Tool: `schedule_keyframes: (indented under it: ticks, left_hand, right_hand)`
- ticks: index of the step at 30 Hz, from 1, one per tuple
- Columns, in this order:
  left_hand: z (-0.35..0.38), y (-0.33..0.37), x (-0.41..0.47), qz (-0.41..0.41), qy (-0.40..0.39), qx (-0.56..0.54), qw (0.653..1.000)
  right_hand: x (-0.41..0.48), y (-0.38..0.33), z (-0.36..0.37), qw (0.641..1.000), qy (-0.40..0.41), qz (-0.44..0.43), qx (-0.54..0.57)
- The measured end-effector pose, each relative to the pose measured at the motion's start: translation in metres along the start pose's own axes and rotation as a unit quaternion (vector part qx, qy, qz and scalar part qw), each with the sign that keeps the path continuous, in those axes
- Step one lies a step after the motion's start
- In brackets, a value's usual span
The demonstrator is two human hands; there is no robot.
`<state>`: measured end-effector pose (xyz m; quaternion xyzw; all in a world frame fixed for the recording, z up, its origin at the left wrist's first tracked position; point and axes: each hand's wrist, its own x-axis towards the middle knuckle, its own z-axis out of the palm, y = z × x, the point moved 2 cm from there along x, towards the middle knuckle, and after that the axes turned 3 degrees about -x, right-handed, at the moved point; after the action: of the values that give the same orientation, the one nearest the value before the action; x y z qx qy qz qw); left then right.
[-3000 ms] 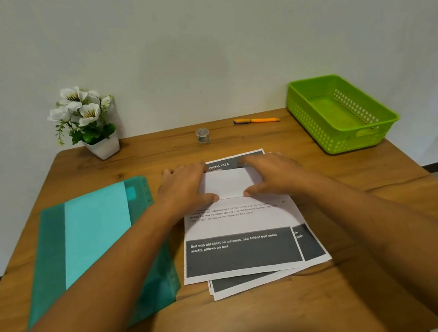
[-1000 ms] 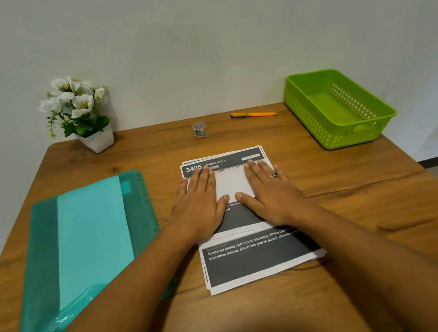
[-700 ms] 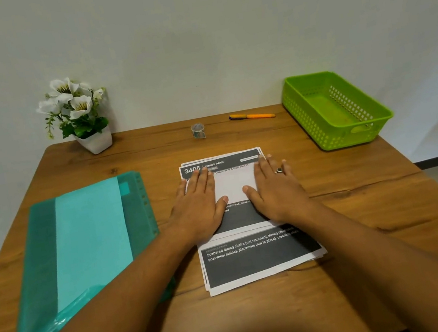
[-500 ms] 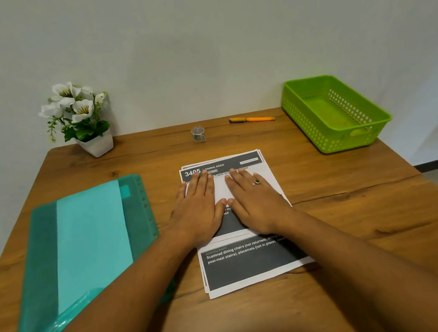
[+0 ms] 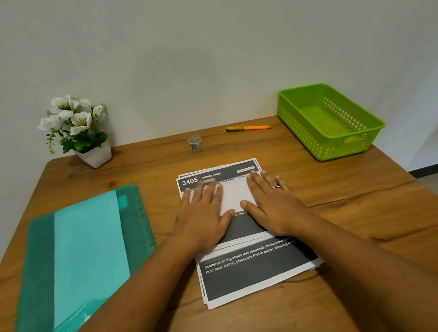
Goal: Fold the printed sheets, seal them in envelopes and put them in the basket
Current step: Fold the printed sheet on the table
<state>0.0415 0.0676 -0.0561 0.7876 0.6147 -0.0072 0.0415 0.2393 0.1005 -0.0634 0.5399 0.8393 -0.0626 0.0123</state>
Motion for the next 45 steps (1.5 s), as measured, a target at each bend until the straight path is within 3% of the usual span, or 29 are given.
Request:
schedule_keyframes:
  ticks: [7, 13, 21, 28, 45]
  left_hand:
    - [0.002, -0.037, -0.006, -0.061, -0.01, -0.005, 0.998]
    - [0.003, -0.037, -0.006, -0.062, -0.005, -0.013, 0.998]
    - [-0.006, -0.034, -0.005, -0.055, -0.028, -0.007, 0.998]
    - [-0.041, -0.039, 0.003, 0.008, -0.042, -0.004, 0.999]
    - [-0.048, -0.038, 0.026, -0.038, -0.114, -0.131, 0.984]
  right_hand:
    - [0.006, -0.009, -0.005, 0.999, -0.029, 0.012, -0.015]
    - [0.01, -0.035, -0.006, 0.993, -0.019, -0.119, -0.018]
    - [0.008, 0.017, -0.019, 0.997, -0.059, -0.049, -0.015]
    - [0.021, 0.018, -0.059, 0.996, -0.064, -0.063, -0.028]
    - [0.045, 0.01, -0.062, 0.989, -0.138, -0.042, 0.01]
